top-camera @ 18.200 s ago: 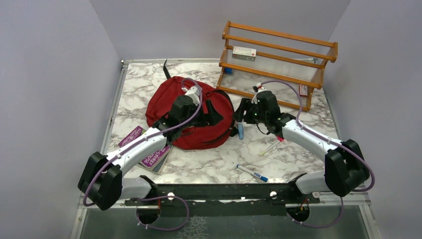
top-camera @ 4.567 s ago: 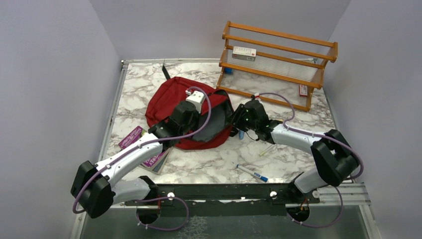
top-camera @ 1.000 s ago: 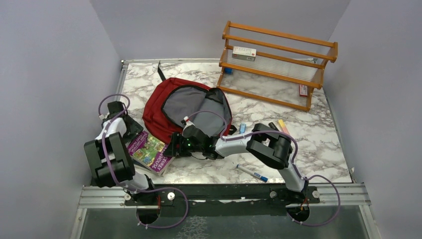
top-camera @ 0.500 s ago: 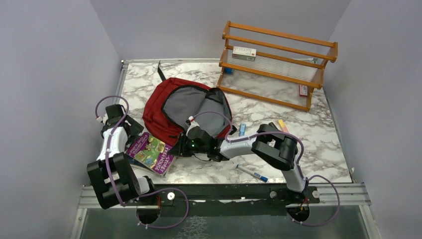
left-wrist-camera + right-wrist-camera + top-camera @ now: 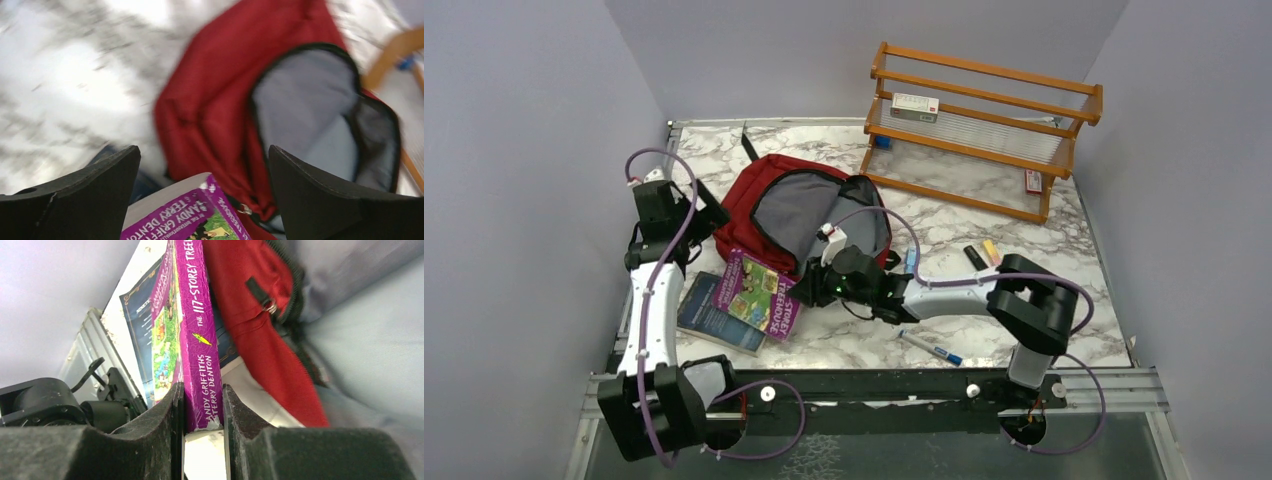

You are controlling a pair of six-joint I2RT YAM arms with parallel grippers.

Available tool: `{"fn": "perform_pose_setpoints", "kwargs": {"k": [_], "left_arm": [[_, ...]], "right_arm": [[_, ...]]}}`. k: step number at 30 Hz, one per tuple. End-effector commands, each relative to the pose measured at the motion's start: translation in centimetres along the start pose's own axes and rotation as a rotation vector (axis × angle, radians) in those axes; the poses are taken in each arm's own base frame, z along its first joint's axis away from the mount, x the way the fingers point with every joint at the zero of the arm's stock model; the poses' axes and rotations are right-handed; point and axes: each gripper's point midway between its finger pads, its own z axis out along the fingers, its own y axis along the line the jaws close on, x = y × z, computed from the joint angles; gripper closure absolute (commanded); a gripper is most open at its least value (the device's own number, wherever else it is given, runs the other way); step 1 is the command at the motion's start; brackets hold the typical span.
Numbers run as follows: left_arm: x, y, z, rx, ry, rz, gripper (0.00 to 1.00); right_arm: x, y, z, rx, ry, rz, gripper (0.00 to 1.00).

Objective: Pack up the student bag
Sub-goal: Pick up the book from the center of the board.

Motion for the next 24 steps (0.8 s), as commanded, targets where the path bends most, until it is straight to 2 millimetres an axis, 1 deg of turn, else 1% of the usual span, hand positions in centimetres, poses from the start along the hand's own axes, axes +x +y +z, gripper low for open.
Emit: {"fn": "perform_pose_setpoints", "kwargs": {"k": [1,2,3,4,6,8,9,10,11,14,18,19,21,24], "left_arm": [[-0.7,-9.0,-2.9,0.412,-0.104,0.23,0.01],[-0.2,-10.4,-3.5,0.48,-0.1,0.279,0.01],[0.1,-11.3,-4.0,0.519,-0.104,0.318,0.01],[0.4,-12.1,-4.3,0.553,-0.107,0.355,0.01],[1.2,-13.9,-5.3,0.634,-0.119,0.427,0.01],[1.8,-15.6,-6.4,0.728,-0.152,0.49,0.01],[1.8,-16.2,-7.0,0.777,-0.185,0.518,0.01],[2.5,-17.2,-8.0,0.843,-0.205,0.562,0.01],[2.5,-18.0,-8.9,0.894,-0.25,0.606,0.01],[3.5,-19.7,-11.7,1.068,-0.345,0.778,0.01],[5.6,-21.4,-14.3,1.266,-0.355,0.951,0.01],[6.2,-21.7,-14.8,1.311,-0.346,0.982,0.03],[7.4,-22.0,-15.4,1.384,-0.309,1.039,0.05],[9.8,-21.9,-16.1,1.445,-0.21,1.101,0.07]], "right_arm": [[-4.5,-0.9,-2.7,-0.031,-0.07,-0.237,1.0],[-4.9,-0.9,-3.3,-0.068,-0.053,-0.266,1.0],[-5.3,-1.2,-3.9,-0.099,-0.041,-0.287,0.99],[-5.9,-1.2,-4.7,-0.137,-0.037,-0.309,1.0],[-6.8,-1.8,-6.0,-0.199,-0.031,-0.351,1.0],[-7.3,-2.3,-7.2,-0.249,-0.016,-0.404,0.99],[-7.5,-2.5,-7.7,-0.271,-0.005,-0.434,0.99],[-7.7,-2.8,-8.1,-0.282,0.009,-0.459,1.0],[-7.9,-3.0,-8.5,-0.298,0.022,-0.488,0.99],[-8.5,-3.0,-9.7,-0.351,0.056,-0.559,1.0],[-8.9,-3.1,-11.1,-0.386,0.096,-0.649,1.0],[-8.9,-2.9,-11.5,-0.399,0.101,-0.665,1.0],[-9.0,-2.9,-12.2,-0.417,0.113,-0.695,1.0],[-9.0,-2.9,-13.4,-0.424,0.132,-0.725,1.0]]}}
